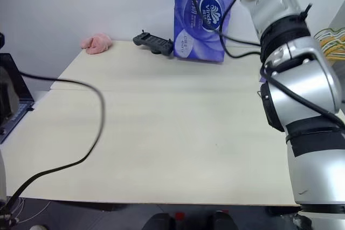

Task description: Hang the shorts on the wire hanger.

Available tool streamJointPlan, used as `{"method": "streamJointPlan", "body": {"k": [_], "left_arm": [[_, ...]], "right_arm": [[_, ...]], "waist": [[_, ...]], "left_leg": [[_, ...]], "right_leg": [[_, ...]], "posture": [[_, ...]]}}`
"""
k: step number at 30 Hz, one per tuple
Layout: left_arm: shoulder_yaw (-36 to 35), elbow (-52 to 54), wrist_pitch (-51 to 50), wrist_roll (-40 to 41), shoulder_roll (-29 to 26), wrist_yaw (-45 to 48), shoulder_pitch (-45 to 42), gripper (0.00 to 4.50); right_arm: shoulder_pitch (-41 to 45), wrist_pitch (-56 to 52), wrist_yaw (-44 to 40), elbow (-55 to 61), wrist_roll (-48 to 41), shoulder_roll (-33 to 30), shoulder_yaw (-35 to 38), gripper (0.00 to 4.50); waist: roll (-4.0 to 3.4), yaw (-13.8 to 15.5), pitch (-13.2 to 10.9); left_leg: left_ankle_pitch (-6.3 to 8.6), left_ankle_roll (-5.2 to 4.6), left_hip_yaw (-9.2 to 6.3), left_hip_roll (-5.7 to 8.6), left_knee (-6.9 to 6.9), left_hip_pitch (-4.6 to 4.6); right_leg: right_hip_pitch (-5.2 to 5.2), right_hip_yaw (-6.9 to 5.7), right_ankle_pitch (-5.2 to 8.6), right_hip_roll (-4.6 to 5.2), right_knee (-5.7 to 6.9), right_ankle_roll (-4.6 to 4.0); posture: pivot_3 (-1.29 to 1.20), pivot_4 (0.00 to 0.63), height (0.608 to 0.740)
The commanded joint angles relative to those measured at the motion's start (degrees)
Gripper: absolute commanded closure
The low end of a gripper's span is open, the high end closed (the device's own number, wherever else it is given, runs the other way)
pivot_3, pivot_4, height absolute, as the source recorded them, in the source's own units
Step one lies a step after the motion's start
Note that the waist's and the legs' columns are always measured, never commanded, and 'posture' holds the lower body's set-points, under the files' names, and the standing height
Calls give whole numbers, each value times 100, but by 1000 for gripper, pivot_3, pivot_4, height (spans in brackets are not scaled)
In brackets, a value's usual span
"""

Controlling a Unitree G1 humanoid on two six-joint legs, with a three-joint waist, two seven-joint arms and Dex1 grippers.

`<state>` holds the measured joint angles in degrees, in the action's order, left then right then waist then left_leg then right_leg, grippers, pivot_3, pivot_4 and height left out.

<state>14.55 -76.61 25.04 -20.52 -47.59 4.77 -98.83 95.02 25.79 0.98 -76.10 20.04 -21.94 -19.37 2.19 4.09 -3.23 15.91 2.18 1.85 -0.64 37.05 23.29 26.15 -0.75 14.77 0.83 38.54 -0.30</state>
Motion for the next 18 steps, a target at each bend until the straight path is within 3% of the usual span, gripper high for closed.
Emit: {"method": "streamJointPlan", "body": {"k": [1,3,4,7,10,15,18], "left_arm": [[-254,-92,295,291,-65,1953,901,3634],[-393,-16,477,455,-136,2832,1452,3634],[-436,41,588,537,-195,3257,1817,3634],[-670,371,620,1122,-409,5516,3573,3634],[-729,1506,257,1674,-670,7071,5307,3634],[-903,3784,-1030,2193,-1185,7894,7213,3634],[-984,4513,-1505,2264,-1384,7871,7618,3634]], "right_arm": [[-700,455,-1216,91,-275,170,231,4500],[-1123,665,-1972,246,-447,249,328,4500],[-1679,757,-2814,526,-682,317,332,4500],[-2889,682,-4300,1486,-1130,308,328,4500],[-4416,-384,-5309,3487,-1459,55,122,4500],[-6533,-2218,-6391,6591,-1692,-683,-311,4500],[-7035,-2859,-6426,7533,-1700,-863,-346,4500]], "waist": [[1,1,-2],[-7,-8,-17],[-4,-7,-14],[-15,-77,-9],[-26,-98,-16],[-21,40,-20],[-49,67,-33]], "left_leg": [[-7,-12,3,0,2,-30],[-19,-29,-1,2,51,-55],[-18,-30,-14,-7,96,-40],[-10,-59,-25,-19,100,-100],[-7,-64,-42,-51,102,-172],[-6,-64,-114,-100,125,-147],[-5,-65,-118,-96,120,-189]], "right_leg": [[-35,-2,0,0,0,0],[-59,0,-4,-4,35,0],[-56,-1,-7,-11,54,-7],[-117,12,-27,-24,53,-12],[-189,12,-26,-22,59,-14],[-184,-26,-35,-16,61,-31],[-219,-30,-29,-20,71,-39]], "posture": [[244,0,740],[247,0,740],[248,12,740],[251,28,740],[252,36,740],[253,47,740],[255,50,740]]}}
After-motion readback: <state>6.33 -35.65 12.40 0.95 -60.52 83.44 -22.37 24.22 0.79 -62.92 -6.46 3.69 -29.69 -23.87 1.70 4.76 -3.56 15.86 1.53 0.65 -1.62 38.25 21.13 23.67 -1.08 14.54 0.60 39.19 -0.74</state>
